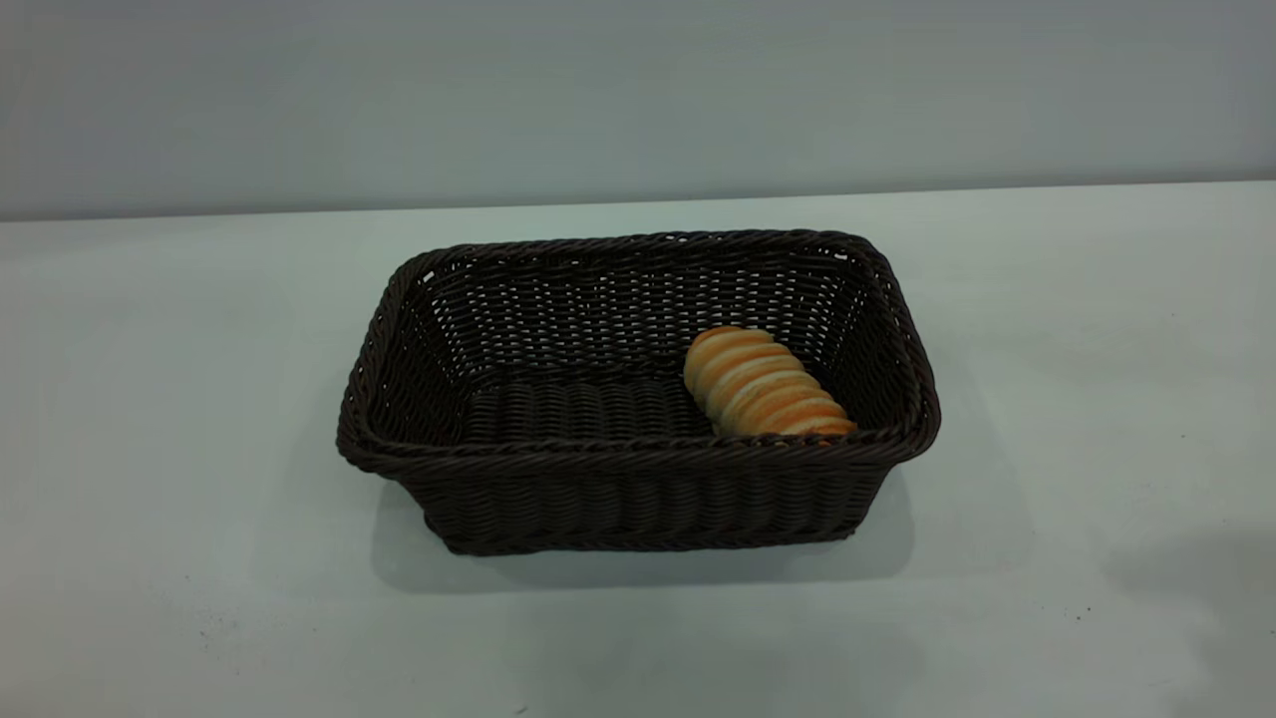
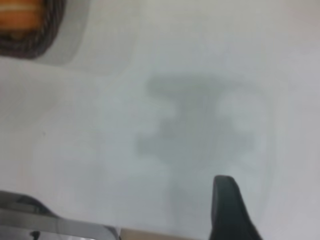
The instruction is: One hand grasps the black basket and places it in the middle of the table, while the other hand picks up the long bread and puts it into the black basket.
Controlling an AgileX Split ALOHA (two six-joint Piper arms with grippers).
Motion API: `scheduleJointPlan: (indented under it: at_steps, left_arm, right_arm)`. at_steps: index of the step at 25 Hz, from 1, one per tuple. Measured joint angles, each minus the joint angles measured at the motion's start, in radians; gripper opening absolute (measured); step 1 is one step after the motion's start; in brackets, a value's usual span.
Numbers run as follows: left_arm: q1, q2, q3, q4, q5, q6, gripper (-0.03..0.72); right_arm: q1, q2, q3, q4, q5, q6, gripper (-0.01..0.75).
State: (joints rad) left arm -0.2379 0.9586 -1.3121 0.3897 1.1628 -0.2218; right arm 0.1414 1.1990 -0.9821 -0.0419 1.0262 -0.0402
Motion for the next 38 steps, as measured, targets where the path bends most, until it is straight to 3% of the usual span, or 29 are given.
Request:
scheduleJointPlan:
  at_steps: [7,15,22,27,34,38]
  left_arm:
    - [0.0,-0.251,0.22,0.0,0.001,0.0,0.449]
    - [0.0,-0.499,0.526,-0.05,0.0,-0.001,0.449]
    - [0.0,-0.676,0.719,-0.126,-0.008,-0.001,0.449]
    - [0.0,-0.756,0.792,-0.171,-0.021,-0.001,0.449]
    - [0.0,-0.795,0.817,-0.219,-0.026,-0.003,0.449]
    - [0.0,-0.796,0.817,-0.219,-0.026,-0.003,0.449]
  right_arm:
    - [0.0,-0.408,0.179,0.028,0.067,0.007,0.421]
    - [0.0,-0.665,0.208,0.066,0.197,-0.002,0.421]
    - [0.0,-0.8,0.209,0.093,0.211,-0.002,0.421]
    - [0.0,-0.889,0.229,0.101,0.211,-0.025,0.421]
    - [0.0,-1.044,0.475,0.117,0.104,-0.03,0.421]
    - [0.0,-1.096,0.503,0.1,0.1,-0.041,0.421]
